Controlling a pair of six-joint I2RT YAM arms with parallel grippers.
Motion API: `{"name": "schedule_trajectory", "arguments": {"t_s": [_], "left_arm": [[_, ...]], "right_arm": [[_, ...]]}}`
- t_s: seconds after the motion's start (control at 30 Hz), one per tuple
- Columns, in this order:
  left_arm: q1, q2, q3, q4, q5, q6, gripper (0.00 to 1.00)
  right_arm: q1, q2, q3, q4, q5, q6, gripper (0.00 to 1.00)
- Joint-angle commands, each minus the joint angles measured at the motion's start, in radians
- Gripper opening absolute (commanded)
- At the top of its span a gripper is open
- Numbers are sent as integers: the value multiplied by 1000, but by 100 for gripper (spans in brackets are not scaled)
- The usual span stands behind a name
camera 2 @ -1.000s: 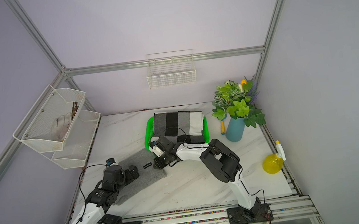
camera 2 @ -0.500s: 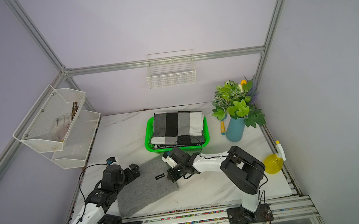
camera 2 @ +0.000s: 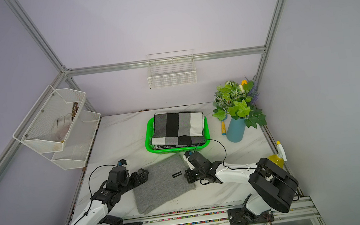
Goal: Put the folded scarf in the basket
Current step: Move the scarf to the center of the board, then pick up the scarf at the center of the board.
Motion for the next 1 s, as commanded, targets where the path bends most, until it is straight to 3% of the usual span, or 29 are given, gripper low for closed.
{"name": "schedule_trajectory", "arguments": {"t_s": [0.0,0.37,0.47,0.53,0.63,0.77,0.9,0.97], "left_arm": [[-11,16,24,3,-22,35,100],[-104,82,-4,59,34,0,100],[-113,110,-6,73,76,-3,100],[-114,120,-32,109,103,-4,100],[-114,145,-57,141,114,-11,100],[-115,159,-89,178,143,-27,100],[-129,152,-99,184,141,-32,100],[-130,140,-105,186,142,-29,100]], "right_arm": [[-23,-109,-71,0,85,39,0],[-30,-177,-142,23,88,62,0],[-32,-162,-139,22,99,58,12],[-35,-140,-130,20,98,54,29],[-50,-118,-114,7,127,40,38],[-78,-142,-134,-1,128,46,42],[-123,-81,-108,87,-73,11,44],[-126,-40,-80,74,-106,-2,45]]}}
